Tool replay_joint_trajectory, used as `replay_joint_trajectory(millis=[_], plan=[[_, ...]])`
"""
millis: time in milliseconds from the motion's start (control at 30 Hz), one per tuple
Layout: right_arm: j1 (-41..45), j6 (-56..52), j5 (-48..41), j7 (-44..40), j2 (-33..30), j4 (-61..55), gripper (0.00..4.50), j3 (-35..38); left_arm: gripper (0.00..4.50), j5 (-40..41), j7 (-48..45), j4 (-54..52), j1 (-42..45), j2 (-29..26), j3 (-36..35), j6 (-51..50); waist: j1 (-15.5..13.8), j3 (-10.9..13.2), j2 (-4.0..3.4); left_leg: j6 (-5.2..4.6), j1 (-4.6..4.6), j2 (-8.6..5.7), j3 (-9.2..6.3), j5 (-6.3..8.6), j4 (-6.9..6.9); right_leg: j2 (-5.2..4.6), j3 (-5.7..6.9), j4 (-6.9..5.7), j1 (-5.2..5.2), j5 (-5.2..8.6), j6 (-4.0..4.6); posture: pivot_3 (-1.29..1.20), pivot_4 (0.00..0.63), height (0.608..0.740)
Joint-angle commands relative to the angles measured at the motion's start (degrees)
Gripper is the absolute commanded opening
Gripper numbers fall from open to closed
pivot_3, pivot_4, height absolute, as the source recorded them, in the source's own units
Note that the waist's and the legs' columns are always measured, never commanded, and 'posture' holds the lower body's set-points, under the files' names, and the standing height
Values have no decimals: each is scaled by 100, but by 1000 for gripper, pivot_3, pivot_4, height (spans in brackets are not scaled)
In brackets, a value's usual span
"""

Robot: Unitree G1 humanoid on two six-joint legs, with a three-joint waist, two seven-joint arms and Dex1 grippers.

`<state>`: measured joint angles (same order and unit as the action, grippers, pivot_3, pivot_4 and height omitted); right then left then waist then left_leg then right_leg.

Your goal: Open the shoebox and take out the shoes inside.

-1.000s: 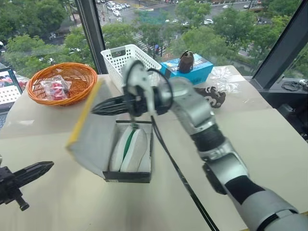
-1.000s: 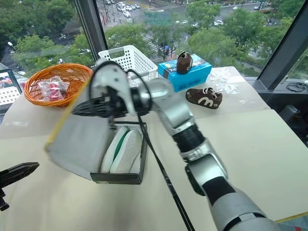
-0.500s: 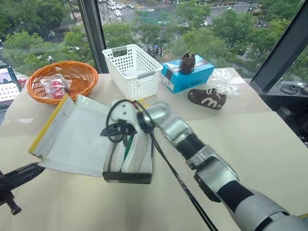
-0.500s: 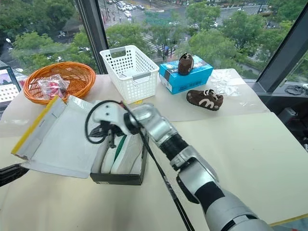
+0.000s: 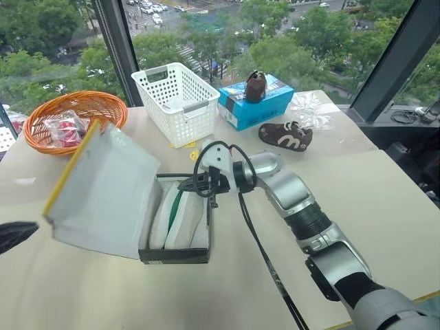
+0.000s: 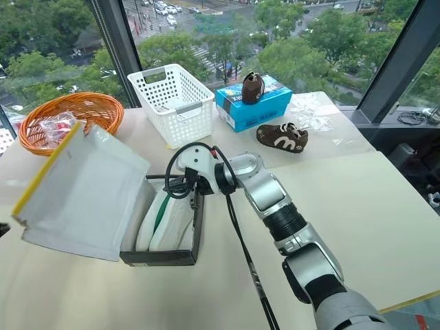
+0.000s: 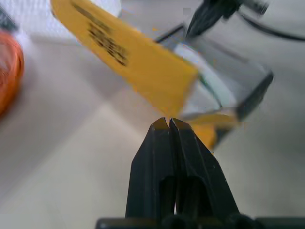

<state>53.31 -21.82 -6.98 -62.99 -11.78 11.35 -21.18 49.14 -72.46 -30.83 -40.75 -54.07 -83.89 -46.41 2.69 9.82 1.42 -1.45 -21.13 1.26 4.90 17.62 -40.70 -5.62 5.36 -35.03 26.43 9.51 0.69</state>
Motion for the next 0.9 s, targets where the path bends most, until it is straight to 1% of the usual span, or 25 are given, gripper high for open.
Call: replay_joint_trajectory(millis=[33,133,200,233,267,333,433,567,633,700,767,833,867,900], plan=[[311,129,-109,78,182,90,14,164,92,-308,-177,72,-507,511,-505,312,1,0,1,6,0,11,1,3,-1,9,3,1,1,3,13,0,150,731],[416,236,-109,62,259,281,14,181,92,-130,-132,-31,-672,709,-746,357,-38,-1,3,11,0,35,6,12,-2,24,5,2,2,12,29,0,150,731],[478,332,-100,40,300,433,14,168,92,217,6,-143,-628,702,-975,276,-83,-1,3,18,-1,46,-1,19,-3,33,14,-3,6,13,54,0,150,731],[490,368,-94,30,309,474,14,159,92,418,66,-255,-603,702,-996,225,-95,-3,6,20,0,49,-6,21,-3,35,19,-7,6,17,62,0,150,731],[495,414,-76,19,311,508,14,143,92,661,196,-461,-536,700,-870,174,-102,-4,7,12,-1,54,-8,25,-3,39,21,-7,6,16,68,0,150,731],[485,455,-63,-1,302,521,14,127,92,1107,509,-857,-355,673,-402,125,-126,-3,5,-8,0,54,-8,36,-5,36,18,-9,4,13,72,0,150,731],[378,315,-98,-56,205,293,14,112,92,1452,1190,-1343,191,597,804,202,-174,-2,5,-8,7,53,-9,36,-9,36,15,-14,-2,8,77,0,150,731],[138,79,-208,-193,-92,-352,14,147,92,1178,1440,-1332,681,443,1892,379,-178,-13,23,3,8,60,-11,30,-7,52,14,-15,-3,0,89,0,150,731],[42,58,-212,-297,-343,-638,14,134,92,1115,1492,-1213,908,308,2262,409,-182,-16,27,30,7,58,-10,14,-7,54,16,-14,-2,0,90,0,150,731],[18,156,-155,-488,-644,-856,14,76,92,1011,1447,-1031,1130,149,2574,432,-181,-14,25,36,6,58,-8,11,-7,54,16,-13,-1,1,90,0,150,731],[61,358,-84,-625,-818,-936,14,-8,92,923,1401,-851,1302,49,2819,445,-163,-14,23,36,5,57,-6,11,-6,55,15,-11,1,1,88,0,150,731],[150,481,-63,-757,-869,-868,569,-99,0,716,1285,-703,1396,-36,3099,501,-137,-14,24,36,8,60,-3,11,-5,62,11,-8,1,2,88,0,150,731],[180,657,-22,-946,-931,-824,771,-207,0,616,1240,-646,1462,-77,3278,541,-134,-13,23,35,8,60,-2,12,-5,71,11,-8,1,3,88,0,150,731],[189,960,76,-1106,-990,-770,1125,-324,0,531,1214,-595,1534,-111,3445,587,-136,-13,23,36,7,62,-2,11,-4,76,11,-8,3,3,90,0,150,731]])
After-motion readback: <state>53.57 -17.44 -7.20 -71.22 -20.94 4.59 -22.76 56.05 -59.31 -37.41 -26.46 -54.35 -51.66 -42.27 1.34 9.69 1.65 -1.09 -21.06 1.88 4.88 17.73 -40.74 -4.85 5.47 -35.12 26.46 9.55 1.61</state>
